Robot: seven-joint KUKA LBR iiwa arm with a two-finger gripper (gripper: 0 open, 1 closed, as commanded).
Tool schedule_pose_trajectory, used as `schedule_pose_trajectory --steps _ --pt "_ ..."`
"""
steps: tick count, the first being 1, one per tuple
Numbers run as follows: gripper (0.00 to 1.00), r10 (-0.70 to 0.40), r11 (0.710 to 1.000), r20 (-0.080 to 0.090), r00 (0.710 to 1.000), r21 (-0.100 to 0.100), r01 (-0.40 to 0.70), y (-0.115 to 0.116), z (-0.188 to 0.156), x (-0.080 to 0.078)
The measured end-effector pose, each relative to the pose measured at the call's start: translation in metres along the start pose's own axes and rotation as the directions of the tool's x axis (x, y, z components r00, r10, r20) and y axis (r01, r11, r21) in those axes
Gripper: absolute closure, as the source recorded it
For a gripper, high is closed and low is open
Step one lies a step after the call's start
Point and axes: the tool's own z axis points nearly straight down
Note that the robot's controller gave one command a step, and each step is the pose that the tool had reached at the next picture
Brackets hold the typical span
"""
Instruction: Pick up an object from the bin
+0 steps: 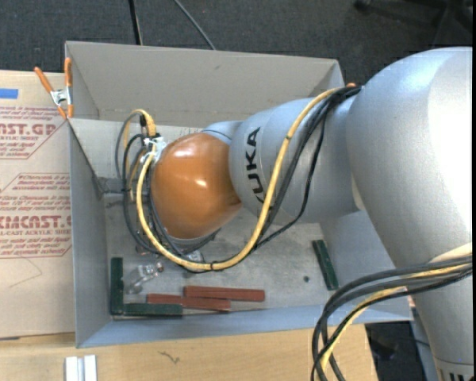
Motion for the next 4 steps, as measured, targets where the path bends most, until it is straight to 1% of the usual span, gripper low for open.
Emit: schedule_pose_trajectory --steps 1,2,3,4 --pt "0.0 -0.223 0.975 -0.002 0.975 0.001 0.223 -0.008 0.0 0.008" --pt "0.0 -0.435 0.9 -0.003 0.9 0.0 0.435 -0.023 0.0 0.027" --pt "0.0 -0.359 0.933 -0.002 0.933 0.005 0.359 0.0 -0.001 -0.01" --pt "0.0 -0.302 0.953 -0.002 0.953 0.002 0.302 -0.023 -0.013 0.001"
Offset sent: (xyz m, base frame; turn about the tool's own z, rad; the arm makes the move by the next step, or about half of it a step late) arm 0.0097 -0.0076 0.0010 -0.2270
